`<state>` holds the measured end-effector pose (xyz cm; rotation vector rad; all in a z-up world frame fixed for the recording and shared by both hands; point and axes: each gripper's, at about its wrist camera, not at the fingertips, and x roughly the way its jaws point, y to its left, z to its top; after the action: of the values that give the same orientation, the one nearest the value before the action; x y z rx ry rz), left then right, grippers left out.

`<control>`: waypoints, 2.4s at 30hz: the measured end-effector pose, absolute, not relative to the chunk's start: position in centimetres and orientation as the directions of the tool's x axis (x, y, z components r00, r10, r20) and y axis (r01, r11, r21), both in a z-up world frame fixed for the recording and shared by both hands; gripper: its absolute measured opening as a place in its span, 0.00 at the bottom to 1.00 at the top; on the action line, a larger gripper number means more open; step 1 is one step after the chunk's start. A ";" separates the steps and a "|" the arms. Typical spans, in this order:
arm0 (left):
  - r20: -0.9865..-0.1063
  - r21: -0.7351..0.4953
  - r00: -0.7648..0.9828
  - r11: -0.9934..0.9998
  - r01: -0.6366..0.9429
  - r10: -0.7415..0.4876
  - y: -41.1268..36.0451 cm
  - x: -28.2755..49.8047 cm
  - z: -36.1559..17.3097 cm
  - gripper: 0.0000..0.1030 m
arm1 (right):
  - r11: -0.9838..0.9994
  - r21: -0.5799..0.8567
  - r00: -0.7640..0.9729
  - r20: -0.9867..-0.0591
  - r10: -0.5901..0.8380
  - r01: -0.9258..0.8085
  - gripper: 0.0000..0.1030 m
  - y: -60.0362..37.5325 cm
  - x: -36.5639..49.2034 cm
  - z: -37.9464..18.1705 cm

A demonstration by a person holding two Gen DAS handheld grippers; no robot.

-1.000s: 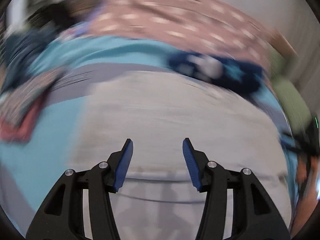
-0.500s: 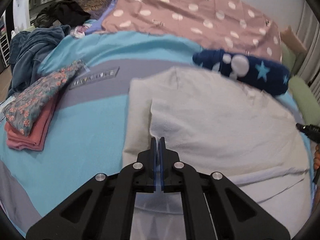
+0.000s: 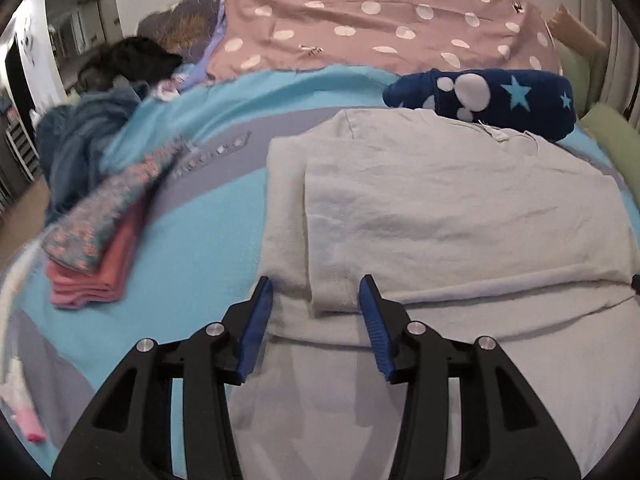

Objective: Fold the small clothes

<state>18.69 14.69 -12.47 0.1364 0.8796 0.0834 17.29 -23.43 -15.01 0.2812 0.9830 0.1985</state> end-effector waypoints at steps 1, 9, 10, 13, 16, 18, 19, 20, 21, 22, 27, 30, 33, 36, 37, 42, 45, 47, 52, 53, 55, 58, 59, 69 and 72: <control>-0.762 0.160 0.634 0.987 -0.008 0.129 14.7 18.2 -12.2 0.46 | 0.943 0.331 0.550 -0.784 0.288 -0.021 0.10 -24.0 16.3 -14.6; -0.726 0.002 0.688 1.000 -0.011 0.009 19.5 9.5 -9.7 0.65 | 0.915 0.402 0.579 -0.755 0.308 0.036 0.29 -26.1 6.1 -13.8; -0.746 -0.050 0.666 0.999 -0.021 -0.023 20.7 8.1 -10.2 0.65 | 0.907 0.419 0.570 -0.754 0.327 0.034 0.29 -26.1 4.7 -14.2; -0.770 -0.160 0.630 0.986 -0.040 -0.099 23.1 5.1 -11.2 0.65 | 0.901 0.434 0.575 -0.741 0.348 0.013 0.29 -25.6 1.5 -14.3; -0.779 -0.191 0.613 0.981 -0.033 -0.131 24.3 2.1 -11.8 0.65 | 0.880 0.474 0.562 -0.722 0.403 -0.023 0.29 -25.1 -1.6 -14.3; -0.787 -0.207 0.600 0.978 -0.034 -0.145 25.0 0.6 -12.1 0.65 | 0.871 0.490 0.553 -0.717 0.425 -0.033 0.30 -24.8 -3.5 -14.3; -0.790 -0.220 0.594 0.975 -0.037 -0.155 25.5 -0.4 -12.2 0.65 | 0.865 0.500 0.549 -0.714 0.434 -0.032 0.32 -24.7 -4.6 -14.4; -0.792 -0.221 0.591 0.974 -0.044 -0.153 25.8 -1.1 -12.4 0.65 | 0.859 0.510 0.547 -0.712 0.441 -0.029 0.35 -24.8 -5.4 -14.4; -0.792 -0.211 0.595 0.976 -0.056 -0.137 26.3 -2.0 -12.5 0.65 | 0.851 0.525 0.544 -0.708 0.451 -0.022 0.36 -24.9 -6.2 -14.5; -0.792 -0.207 0.596 0.977 -0.058 -0.132 26.7 -2.7 -12.6 0.65 | 0.842 0.539 0.542 -0.703 0.461 -0.016 0.37 -24.9 -7.0 -14.5; -0.768 -0.263 0.614 0.964 -0.041 -0.184 27.5 -6.0 -12.8 0.75 | 0.792 0.610 0.537 -0.665 0.518 -0.008 0.45 -24.9 -10.8 -15.0; -0.727 -0.284 0.661 0.958 -0.044 -0.185 27.6 -7.8 -13.0 0.91 | 0.784 0.620 0.532 -0.662 0.528 -0.008 0.49 -24.7 -12.2 -15.3; -0.746 -0.308 0.625 0.951 -0.015 -0.232 27.6 -8.7 -14.1 0.95 | 0.769 0.640 0.522 -0.655 0.547 -0.003 0.52 -24.6 -13.3 -15.6; -0.763 -0.353 0.587 0.935 -0.027 -0.271 28.1 -9.5 -14.8 0.97 | 0.750 0.661 0.520 -0.642 0.563 0.003 0.53 -24.8 -14.0 -15.9; -0.760 -0.358 0.589 0.933 -0.024 -0.277 28.3 -9.7 -14.8 0.98 | 0.745 0.667 0.520 -0.637 0.568 0.004 0.53 -24.9 -14.1 -16.1; -0.753 -0.397 0.570 0.918 0.003 -0.327 28.9 -11.4 -14.9 0.97 | 0.676 0.737 0.521 -0.586 0.620 0.024 0.53 -25.5 -14.9 -17.1; -0.751 -0.404 0.563 0.914 0.022 -0.346 28.7 -12.1 -15.0 0.93 | 0.620 0.784 0.519 -0.540 0.662 0.024 0.56 -25.8 -14.4 -17.9; -0.756 -0.384 0.565 0.923 0.027 -0.330 28.4 -12.0 -14.8 0.80 | 0.592 0.806 0.510 -0.513 0.690 0.008 0.58 -25.7 -13.6 -18.1; -0.737 -0.432 0.569 0.902 0.017 -0.364 29.1 -10.8 -14.4 0.33 | 0.570 0.821 0.483 -0.484 0.730 -0.038 0.65 -24.6 -11.7 -17.7; -0.734 -0.443 0.567 0.896 0.018 -0.374 29.2 -10.6 -14.4 0.28 | 0.581 0.813 0.483 -0.492 0.724 -0.043 0.58 -24.2 -11.5 -17.5; -0.736 -0.436 0.566 0.900 0.024 -0.371 28.9 -10.4 -14.5 0.12 | 0.606 0.795 0.486 -0.516 0.705 -0.034 0.07 -23.9 -11.1 -17.1; -0.709 -0.454 0.595 0.891 0.026 -0.379 28.7 -11.0 -13.5 0.02 | 0.583 0.811 0.590 -0.450 0.670 -0.044 0.06 -25.8 -12.1 -14.5; -0.694 -0.446 0.620 0.894 0.030 -0.367 28.7 -11.5 -12.6 0.02 | 0.562 0.825 0.609 -0.417 0.675 -0.058 0.06 -26.7 -12.5 -13.4; -0.681 -0.441 0.617 0.893 0.083 -0.394 29.1 -14.1 -10.6 0.00 | 0.634 0.773 0.546 -0.543 0.638 0.028 0.07 -26.7 -12.6 -15.3; -0.709 -0.434 0.596 0.899 0.053 -0.377 29.0 -14.2 -12.1 0.46 | 0.645 0.762 0.536 -0.565 0.628 0.047 0.08 -26.5 -12.5 -16.0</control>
<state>-14.21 29.04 -12.12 -0.3916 0.9029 -0.2568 -12.46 -26.48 -15.98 0.8154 0.9588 0.3958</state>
